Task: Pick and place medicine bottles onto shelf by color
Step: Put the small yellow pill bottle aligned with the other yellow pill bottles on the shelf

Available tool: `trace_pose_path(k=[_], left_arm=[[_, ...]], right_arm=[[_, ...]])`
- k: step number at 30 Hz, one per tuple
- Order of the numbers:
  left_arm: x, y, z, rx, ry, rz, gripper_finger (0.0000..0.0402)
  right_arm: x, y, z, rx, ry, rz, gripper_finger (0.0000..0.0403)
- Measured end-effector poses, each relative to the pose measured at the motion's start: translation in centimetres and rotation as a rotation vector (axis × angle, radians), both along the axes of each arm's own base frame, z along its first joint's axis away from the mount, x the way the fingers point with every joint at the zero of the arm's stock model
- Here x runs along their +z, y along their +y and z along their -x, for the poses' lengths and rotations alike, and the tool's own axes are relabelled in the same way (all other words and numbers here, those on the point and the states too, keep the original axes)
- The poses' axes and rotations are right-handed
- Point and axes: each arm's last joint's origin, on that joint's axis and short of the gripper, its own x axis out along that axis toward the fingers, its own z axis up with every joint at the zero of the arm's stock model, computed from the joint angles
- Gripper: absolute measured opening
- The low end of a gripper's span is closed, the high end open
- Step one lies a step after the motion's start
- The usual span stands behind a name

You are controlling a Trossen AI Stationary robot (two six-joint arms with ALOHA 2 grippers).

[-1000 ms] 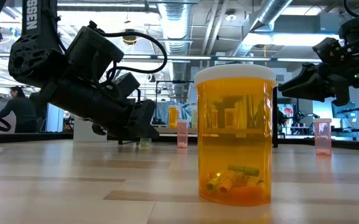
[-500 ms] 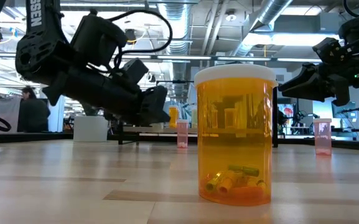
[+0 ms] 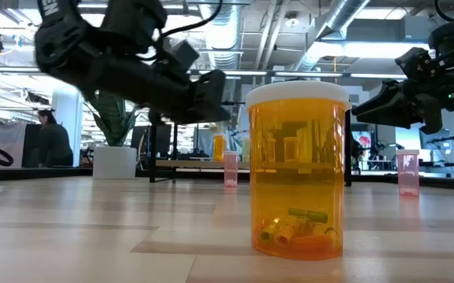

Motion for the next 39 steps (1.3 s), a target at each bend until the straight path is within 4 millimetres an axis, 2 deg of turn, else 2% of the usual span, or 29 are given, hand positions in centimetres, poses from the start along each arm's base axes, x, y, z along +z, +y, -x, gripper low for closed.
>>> trace_pose_path(k=[5, 10, 15, 20, 30, 34, 39], left_arm=[[1.2, 1.1, -2.2, -0.008, 0.045, 0.009, 0.0084], [2.3, 2.9, -3.9, -0.004, 0.051, 0.111, 0.0084], [3.1, 4.8, -4.9, 0.019, 0.043, 0.191, 0.0084], [3.5, 5.5, -5.3, 0.057, 0.056, 0.223, 0.0084], [3.2, 5.7, -4.9, 0.183, 0.013, 0.266, 0.0084], [1.6, 5.7, -5.3, 0.210, 0.016, 0.253, 0.0085], [0.0, 5.8, -6.9, 0.236, 0.027, 0.242, 0.0085]], right_arm=[[0.0, 0.0, 0.0, 0.000, 0.000, 0.000, 0.0207], [0.0, 0.0, 0.0, 0.000, 0.000, 0.000, 0.0207], [0.0, 0.0, 0.0, 0.000, 0.000, 0.000, 0.0207], [0.0, 0.0, 0.0, 0.000, 0.000, 0.000, 0.0207], [0.0, 0.0, 0.0, 0.000, 0.000, 0.000, 0.0207], [0.0, 0.0, 0.0, 0.000, 0.000, 0.000, 0.0207], [0.0, 0.0, 0.0, 0.000, 0.001, 0.000, 0.0207]])
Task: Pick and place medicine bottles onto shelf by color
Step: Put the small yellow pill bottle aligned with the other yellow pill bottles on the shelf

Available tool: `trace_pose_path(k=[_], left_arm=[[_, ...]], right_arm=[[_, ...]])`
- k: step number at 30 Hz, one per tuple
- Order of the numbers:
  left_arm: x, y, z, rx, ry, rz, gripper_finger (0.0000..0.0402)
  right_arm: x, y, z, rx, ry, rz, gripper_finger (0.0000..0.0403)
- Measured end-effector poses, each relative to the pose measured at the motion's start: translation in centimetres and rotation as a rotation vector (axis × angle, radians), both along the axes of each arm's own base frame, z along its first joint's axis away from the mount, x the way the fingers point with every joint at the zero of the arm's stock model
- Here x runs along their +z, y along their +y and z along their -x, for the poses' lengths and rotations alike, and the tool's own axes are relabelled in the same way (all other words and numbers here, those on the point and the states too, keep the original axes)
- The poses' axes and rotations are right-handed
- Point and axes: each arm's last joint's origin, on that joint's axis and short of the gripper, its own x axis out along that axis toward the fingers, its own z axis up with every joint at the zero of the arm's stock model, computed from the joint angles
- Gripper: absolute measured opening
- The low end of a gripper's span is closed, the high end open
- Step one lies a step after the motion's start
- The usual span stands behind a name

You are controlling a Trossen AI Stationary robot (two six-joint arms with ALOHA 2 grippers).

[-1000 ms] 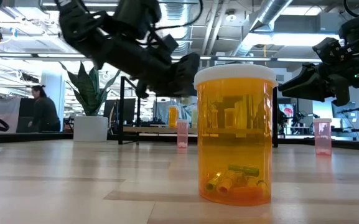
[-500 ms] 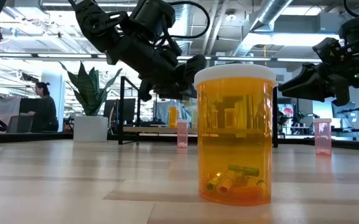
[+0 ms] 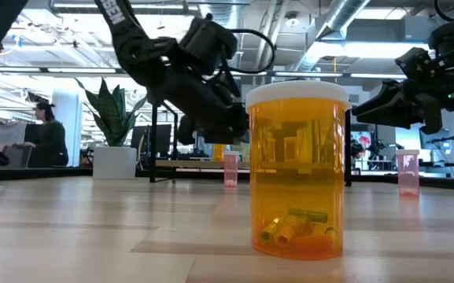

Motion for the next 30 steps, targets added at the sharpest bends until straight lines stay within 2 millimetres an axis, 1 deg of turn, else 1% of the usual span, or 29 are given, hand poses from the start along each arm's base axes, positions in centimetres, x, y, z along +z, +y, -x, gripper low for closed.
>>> trace_pose_path(k=[6, 10, 18, 30], left_arm=[[-0.5, 0.2, -2.2, 0.055, 0.008, -0.051, 0.0085], [-1.1, 0.4, -3.0, 0.108, 0.002, -0.068, 0.0085], [-1.1, 0.4, -3.1, 0.178, 0.007, -0.108, 0.0085], [-1.5, 1.9, -2.7, 0.216, 0.002, -0.063, 0.0085]], right_arm=[[0.0, 0.0, 0.0, 0.000, -0.001, 0.000, 0.0207], [0.0, 0.0, 0.0, 0.000, -0.001, 0.000, 0.0207], [0.0, 0.0, 0.0, 0.000, -0.001, 0.000, 0.0207], [0.0, 0.0, 0.0, 0.000, -0.001, 0.001, 0.0207]])
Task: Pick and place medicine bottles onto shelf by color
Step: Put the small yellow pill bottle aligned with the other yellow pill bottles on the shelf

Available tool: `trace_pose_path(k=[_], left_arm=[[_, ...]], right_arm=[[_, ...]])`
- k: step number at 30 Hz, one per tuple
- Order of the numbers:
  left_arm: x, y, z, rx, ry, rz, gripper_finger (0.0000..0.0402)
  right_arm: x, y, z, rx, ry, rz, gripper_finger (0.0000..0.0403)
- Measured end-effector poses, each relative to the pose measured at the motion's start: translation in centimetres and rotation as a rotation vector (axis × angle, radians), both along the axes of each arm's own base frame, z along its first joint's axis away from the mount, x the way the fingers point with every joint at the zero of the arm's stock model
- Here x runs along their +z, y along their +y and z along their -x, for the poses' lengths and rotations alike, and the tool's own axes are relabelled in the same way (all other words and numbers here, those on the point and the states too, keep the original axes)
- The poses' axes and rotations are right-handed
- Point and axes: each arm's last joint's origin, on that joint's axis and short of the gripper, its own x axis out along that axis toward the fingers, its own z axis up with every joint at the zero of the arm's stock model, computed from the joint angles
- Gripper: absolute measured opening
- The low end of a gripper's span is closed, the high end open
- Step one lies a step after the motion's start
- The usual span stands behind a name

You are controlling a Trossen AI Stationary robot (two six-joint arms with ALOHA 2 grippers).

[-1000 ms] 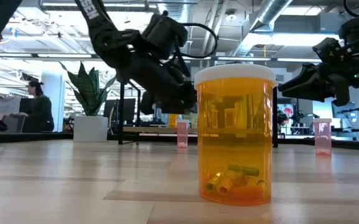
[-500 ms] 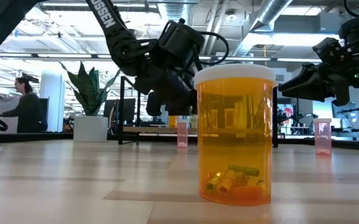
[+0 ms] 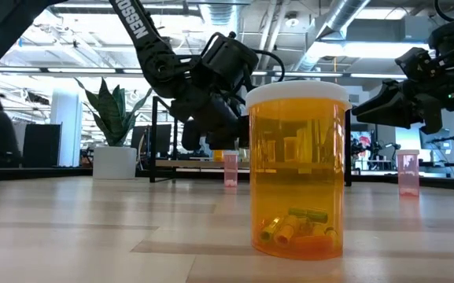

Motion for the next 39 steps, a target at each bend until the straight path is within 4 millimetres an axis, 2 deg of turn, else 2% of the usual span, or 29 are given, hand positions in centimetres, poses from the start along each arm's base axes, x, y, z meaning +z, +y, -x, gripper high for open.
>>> trace_pose_path(k=[9, 14, 21, 33, 39], left_arm=[[0.0, 0.4, 0.0, -0.005, 0.003, 0.007, 0.0085], [-0.9, 0.5, -0.4, -0.007, 0.004, -0.021, 0.0085], [-1.0, 0.5, -0.9, -0.008, -0.008, -0.051, 0.0085], [-1.0, 2.2, -0.8, 0.004, 0.007, -0.047, 0.0085], [-1.0, 2.5, -0.9, -0.048, -0.006, -0.020, 0.0085]], right_arm=[[0.0, 0.0, 0.0, 0.000, 0.000, 0.000, 0.0207], [0.0, 0.0, 0.0, 0.000, 0.001, 0.000, 0.0207], [0.0, 0.0, 0.0, 0.000, 0.001, 0.000, 0.0207], [0.0, 0.0, 0.0, 0.000, 0.001, -0.001, 0.0207], [0.0, 0.0, 0.0, 0.000, 0.001, -0.001, 0.0207]])
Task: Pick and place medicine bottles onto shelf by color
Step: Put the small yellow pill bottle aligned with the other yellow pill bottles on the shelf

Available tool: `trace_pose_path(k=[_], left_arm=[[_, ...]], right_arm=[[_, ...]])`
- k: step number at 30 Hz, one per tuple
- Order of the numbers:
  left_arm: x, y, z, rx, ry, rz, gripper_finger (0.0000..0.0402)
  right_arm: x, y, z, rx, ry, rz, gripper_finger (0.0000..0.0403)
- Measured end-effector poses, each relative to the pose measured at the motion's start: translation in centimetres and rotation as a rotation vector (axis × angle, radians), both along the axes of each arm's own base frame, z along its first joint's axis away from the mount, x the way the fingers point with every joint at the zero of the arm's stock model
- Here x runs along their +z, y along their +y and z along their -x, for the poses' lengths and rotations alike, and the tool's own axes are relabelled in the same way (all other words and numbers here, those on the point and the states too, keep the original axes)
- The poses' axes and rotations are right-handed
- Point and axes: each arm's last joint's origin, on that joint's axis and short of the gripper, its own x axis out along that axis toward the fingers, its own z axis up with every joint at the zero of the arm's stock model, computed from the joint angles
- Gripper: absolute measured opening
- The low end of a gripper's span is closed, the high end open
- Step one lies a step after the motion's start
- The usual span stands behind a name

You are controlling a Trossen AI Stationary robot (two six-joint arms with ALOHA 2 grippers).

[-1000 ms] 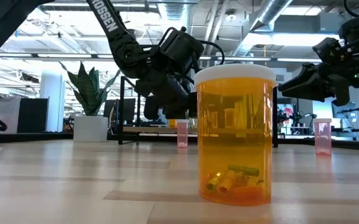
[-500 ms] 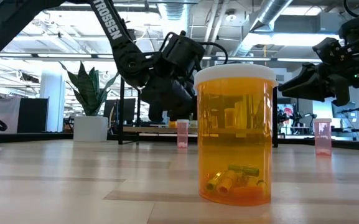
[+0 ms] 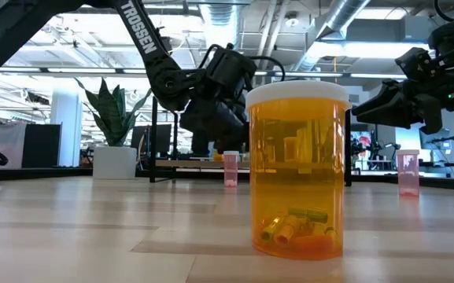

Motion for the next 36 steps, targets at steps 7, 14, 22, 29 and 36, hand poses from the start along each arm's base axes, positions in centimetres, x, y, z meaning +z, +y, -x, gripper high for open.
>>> trace_pose_path(k=[7, 14, 22, 29, 36], left_arm=[[0.1, 0.4, 0.0, -0.021, 0.003, 0.002, 0.0085], [0.1, 1.0, 0.1, -0.012, -0.007, 0.010, 0.0085], [0.1, 1.2, 0.1, -0.005, -0.023, 0.015, 0.0085], [0.1, 1.2, 0.1, -0.001, -0.038, 0.022, 0.0085], [0.1, 1.2, 0.1, -0.003, -0.039, 0.023, 0.0085]], right_arm=[[0.0, 0.0, 0.0, 0.000, 0.000, 0.000, 0.0207], [0.0, 0.0, 0.0, 0.000, 0.000, 0.000, 0.0207], [0.0, 0.0, 0.0, 0.000, 0.000, 0.000, 0.0207], [0.0, 0.0, 0.0, 0.000, 0.000, 0.000, 0.0207], [0.0, 0.0, 0.0, 0.000, 0.000, 0.000, 0.0207]])
